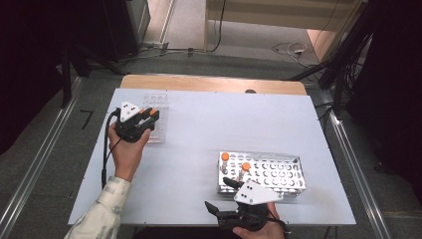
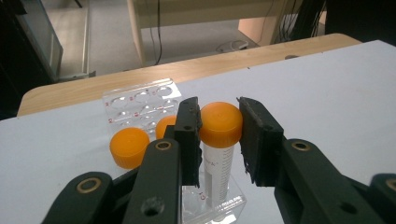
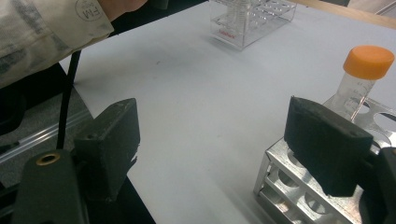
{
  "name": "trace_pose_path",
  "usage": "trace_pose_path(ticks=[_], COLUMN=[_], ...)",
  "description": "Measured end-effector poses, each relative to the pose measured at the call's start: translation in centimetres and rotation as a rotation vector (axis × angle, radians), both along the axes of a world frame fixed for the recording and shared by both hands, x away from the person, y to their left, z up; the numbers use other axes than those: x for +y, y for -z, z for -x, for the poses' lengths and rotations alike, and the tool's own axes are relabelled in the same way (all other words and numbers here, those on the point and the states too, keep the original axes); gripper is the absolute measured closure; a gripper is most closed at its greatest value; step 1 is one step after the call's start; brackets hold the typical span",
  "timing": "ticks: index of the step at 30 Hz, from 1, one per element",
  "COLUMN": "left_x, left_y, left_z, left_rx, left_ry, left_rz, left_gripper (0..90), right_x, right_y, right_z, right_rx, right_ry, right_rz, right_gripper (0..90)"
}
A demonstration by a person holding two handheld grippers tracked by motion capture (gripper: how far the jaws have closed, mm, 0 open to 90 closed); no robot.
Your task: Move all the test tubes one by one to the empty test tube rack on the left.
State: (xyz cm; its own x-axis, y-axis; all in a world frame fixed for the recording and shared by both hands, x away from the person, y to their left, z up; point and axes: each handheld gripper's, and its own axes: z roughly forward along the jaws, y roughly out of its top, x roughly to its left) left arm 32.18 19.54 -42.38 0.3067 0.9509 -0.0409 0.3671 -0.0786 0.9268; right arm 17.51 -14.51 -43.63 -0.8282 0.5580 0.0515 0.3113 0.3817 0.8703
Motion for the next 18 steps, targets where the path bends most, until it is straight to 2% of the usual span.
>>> trace_pose_path(ticks=[7, 18], left_x=[-0.41, -0.48], left_y=[0.11, -0.09], left_z=[0.11, 0.49], left_rx=[0.005, 0.007], left_ry=[0.006, 0.019], left_rz=[-0.04, -0.011], left_gripper=[70.1, 64.5], right_x=[0.05, -0.15], right_y=[0.04, 0.15], right_z=[0.04, -0.08], right_rx=[0.001, 0.002], right_ry=[0.0, 0.008], right_rz=[0.002, 0.002], right_gripper=[17.1, 17.0])
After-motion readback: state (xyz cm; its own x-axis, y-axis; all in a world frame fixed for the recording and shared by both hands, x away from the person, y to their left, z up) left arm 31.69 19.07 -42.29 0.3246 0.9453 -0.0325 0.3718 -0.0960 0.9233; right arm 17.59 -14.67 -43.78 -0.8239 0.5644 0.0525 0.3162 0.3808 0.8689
